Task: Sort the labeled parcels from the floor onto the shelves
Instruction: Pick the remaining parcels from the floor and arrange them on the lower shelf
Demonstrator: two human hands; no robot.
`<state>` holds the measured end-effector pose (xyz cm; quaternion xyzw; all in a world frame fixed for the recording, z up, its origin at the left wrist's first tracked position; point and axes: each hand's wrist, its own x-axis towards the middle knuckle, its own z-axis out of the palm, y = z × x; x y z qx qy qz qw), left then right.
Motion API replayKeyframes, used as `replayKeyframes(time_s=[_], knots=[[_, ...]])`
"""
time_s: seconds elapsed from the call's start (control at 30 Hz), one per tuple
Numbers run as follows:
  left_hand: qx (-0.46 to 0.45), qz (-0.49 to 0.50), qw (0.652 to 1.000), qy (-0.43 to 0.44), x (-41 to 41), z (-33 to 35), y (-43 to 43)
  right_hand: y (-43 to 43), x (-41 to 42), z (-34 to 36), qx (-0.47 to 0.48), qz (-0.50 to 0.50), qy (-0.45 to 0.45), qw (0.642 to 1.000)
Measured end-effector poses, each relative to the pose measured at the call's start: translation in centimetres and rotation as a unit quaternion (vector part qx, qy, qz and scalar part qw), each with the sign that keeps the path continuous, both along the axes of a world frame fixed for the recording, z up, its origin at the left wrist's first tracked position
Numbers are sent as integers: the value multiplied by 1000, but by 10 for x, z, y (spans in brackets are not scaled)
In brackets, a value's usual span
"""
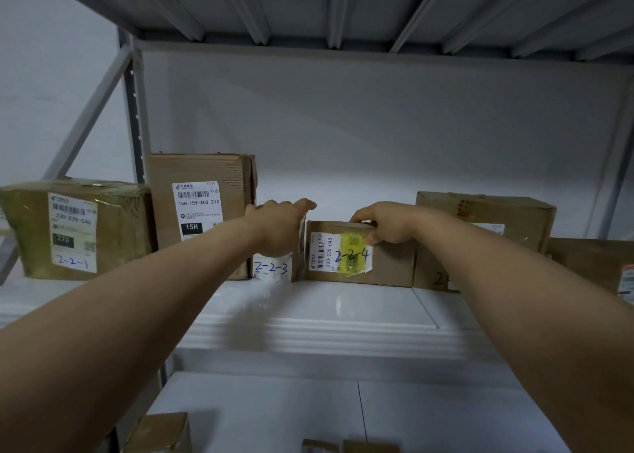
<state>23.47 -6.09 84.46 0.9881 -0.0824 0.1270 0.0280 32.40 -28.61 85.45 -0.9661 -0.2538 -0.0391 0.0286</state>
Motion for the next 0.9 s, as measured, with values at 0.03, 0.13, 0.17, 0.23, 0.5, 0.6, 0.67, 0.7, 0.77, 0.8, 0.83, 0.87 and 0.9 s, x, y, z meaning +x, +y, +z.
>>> replayKeyframes(time_s=[0.03,0.13,0.17,0.23,0.5,0.6,0.67,0.7,0.77,0.8,0.83,0.87,0.9], knots=[[2,0,1000,0,0,0,0,-1,0,1,-3,-1,4,1000],[2,-4,1000,6,-1,1,0,-2,-2,5,-13,0,14,1000],[1,-8,1000,8,-1,1,-1,-2,-3,6,-14,1,18,1000],[-1,-20,1000,14,-3,2,-4,-2,-5,6,-17,1,21,1000],[-10,-25,999,18,-8,-3,-3,2,-13,-3,23,-20,13,999],[-22,-32,999,9,-13,-4,1,9,-22,-5,35,-31,-2,999],[-37,-40,999,-2,-17,-6,0,16,-31,-5,45,-29,-39,998],[-46,-46,998,-12,-20,-7,0,20,-36,-5,56,-20,-59,996],[-77,-67,993,-51,-26,-9,-1,30,-50,-8,87,1,-99,991],[-99,-81,989,-78,-30,-11,0,35,-58,-10,104,11,-119,987],[-123,-94,983,-104,-34,-14,0,40,-67,-14,122,22,-139,983],[-142,-103,977,-124,-38,-18,1,44,-75,-17,140,23,-150,978],[-151,-109,973,-138,-42,-22,0,49,-85,-22,154,23,-152,976]])
